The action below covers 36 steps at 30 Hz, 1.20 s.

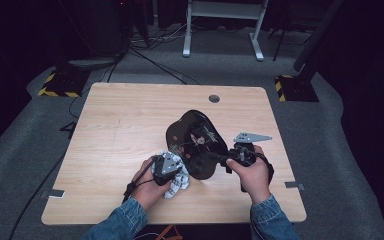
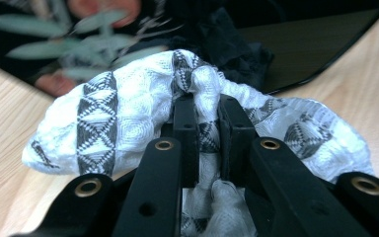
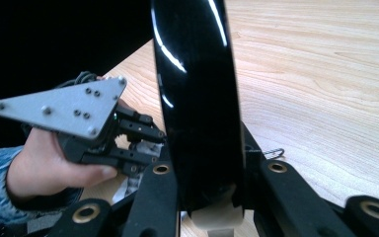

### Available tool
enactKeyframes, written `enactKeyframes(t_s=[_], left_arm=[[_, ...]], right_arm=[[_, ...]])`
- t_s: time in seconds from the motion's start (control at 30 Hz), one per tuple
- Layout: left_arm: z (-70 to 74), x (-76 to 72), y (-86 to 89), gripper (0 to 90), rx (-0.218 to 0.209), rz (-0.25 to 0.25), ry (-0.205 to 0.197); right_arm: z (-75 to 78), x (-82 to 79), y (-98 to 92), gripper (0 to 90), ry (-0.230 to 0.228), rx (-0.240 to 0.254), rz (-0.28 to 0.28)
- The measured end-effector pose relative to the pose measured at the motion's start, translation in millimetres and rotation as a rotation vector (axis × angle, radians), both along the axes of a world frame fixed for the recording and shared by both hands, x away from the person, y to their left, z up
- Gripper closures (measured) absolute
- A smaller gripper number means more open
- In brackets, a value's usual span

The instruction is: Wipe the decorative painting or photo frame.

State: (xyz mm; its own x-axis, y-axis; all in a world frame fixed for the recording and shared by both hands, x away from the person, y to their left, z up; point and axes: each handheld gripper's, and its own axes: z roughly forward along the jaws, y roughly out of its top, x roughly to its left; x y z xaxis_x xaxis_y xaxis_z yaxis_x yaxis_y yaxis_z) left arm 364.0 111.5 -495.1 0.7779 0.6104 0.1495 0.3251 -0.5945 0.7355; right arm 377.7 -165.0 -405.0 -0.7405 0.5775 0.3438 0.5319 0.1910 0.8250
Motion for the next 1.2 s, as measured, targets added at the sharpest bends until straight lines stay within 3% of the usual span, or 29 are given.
enactKeyframes(t_s=[0.17, 0.33, 0.6, 0.83, 0.97, 1.0, 1.03, 1.2], left_arm=[[-0.1, 8.5, 14.6, 81.0, -0.005, 0.061, 0.008], [-0.3, 12.5, 21.7, 81.0, -0.01, 0.087, 0.01], [3.1, 18.7, 39.5, 81.0, -0.021, 0.15, 0.013], [17.9, 17.4, 48.9, 81.2, -0.077, 0.164, -0.016], [35.8, 15.4, 56.6, 81.3, -0.147, 0.175, -0.048], [35.8, 15.4, 56.6, 81.3, -0.147, 0.175, -0.048], [45.5, 14.6, 59.4, 81.3, -0.191, 0.171, -0.057], [62.7, 12.6, 62.9, 81.4, -0.254, 0.163, -0.08]], right_arm=[[0.6, -0.6, 0.6, 78.2, -0.006, -0.002, 0.016], [0.9, -0.7, 0.9, 78.5, -0.011, -0.006, 0.017], [2.5, -3.1, 5.1, 80.8, -0.061, -0.045, -0.002], [1.6, -2.5, 7.0, 80.7, -0.082, -0.062, 0.012], [1.5, -2.1, 7.1, 80.6, -0.085, -0.063, 0.02], [1.7, -2.3, 7.6, 80.6, -0.086, -0.064, 0.021], [1.9, -2.3, 8.2, 80.6, -0.088, -0.066, 0.021], [2.9, -2.7, 9.7, 80.8, -0.098, -0.079, 0.024]])
